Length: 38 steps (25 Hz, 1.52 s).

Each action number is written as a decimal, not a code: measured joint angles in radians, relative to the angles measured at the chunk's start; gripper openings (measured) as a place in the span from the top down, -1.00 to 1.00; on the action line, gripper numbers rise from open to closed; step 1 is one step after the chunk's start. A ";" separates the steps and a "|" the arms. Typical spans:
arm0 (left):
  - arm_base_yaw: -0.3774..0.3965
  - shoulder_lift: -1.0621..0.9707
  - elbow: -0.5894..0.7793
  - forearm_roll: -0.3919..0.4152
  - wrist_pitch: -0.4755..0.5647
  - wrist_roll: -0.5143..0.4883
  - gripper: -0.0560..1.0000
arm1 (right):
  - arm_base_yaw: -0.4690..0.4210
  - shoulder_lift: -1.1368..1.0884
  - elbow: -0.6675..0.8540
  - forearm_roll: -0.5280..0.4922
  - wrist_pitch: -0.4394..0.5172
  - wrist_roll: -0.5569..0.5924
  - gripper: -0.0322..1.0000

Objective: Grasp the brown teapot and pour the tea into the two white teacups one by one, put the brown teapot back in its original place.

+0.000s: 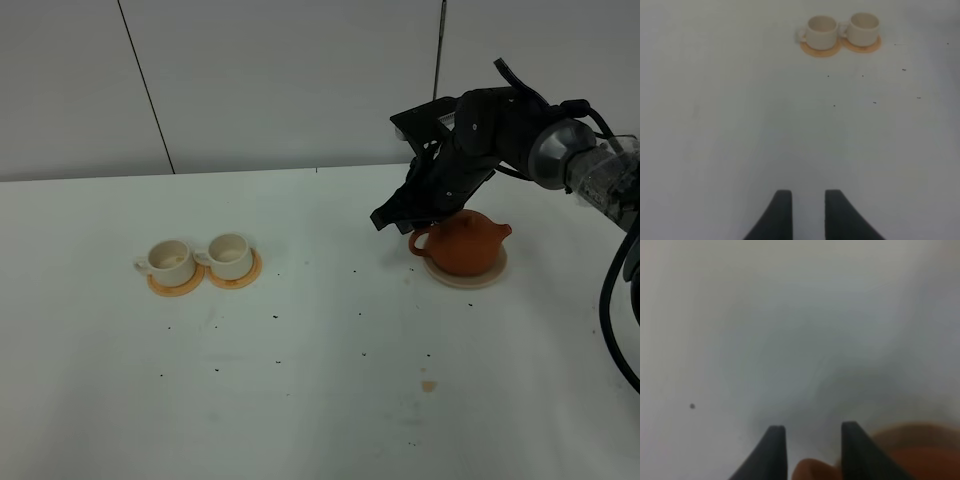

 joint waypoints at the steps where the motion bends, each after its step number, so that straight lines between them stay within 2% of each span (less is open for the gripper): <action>1: 0.000 0.000 0.000 0.000 0.000 0.000 0.45 | 0.000 0.001 0.000 0.005 0.000 0.000 0.44; 38: 0.000 0.000 0.000 0.000 0.000 0.000 0.45 | 0.000 0.010 -0.006 0.031 0.126 0.003 0.44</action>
